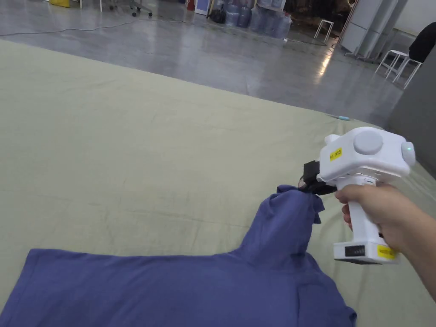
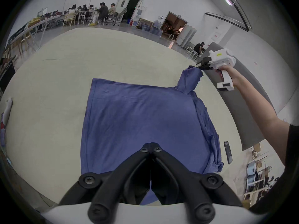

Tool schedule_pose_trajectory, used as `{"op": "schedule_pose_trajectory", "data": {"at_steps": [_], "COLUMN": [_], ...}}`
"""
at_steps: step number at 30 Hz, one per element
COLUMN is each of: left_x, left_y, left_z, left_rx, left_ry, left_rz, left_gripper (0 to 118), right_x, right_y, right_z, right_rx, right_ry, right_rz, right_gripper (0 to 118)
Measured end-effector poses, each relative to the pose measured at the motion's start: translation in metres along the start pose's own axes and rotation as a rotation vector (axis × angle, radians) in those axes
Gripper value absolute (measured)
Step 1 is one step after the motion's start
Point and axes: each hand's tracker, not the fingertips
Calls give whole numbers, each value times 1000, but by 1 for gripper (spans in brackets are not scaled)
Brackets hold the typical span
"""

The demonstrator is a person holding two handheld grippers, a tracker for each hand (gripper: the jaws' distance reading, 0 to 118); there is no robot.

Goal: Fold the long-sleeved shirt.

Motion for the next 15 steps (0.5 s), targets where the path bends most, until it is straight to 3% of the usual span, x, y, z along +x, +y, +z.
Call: {"op": "schedule_pose_trajectory", "data": {"at_steps": [3, 5, 9, 15], "left_x": [8, 12, 16, 14], "left_y": [-2, -6, -16, -26], "left_z": [10, 16, 26, 39], "left_rx": [20, 25, 31, 30], "left_ry": [-2, -6, -8, 5], "left_rz": [-3, 4, 21, 56], "left_gripper": [0, 0, 0, 0], "right_x": [-12, -16, -29, -40], "right_y": [-40, -77, -159, -244], "right_z": [47, 60, 47, -16], "right_rx": [21, 4, -106, -244], "right_ry": [8, 7, -23, -71], "right_rz": [91, 99, 189, 131], "right_gripper": [7, 7, 7, 7]}}
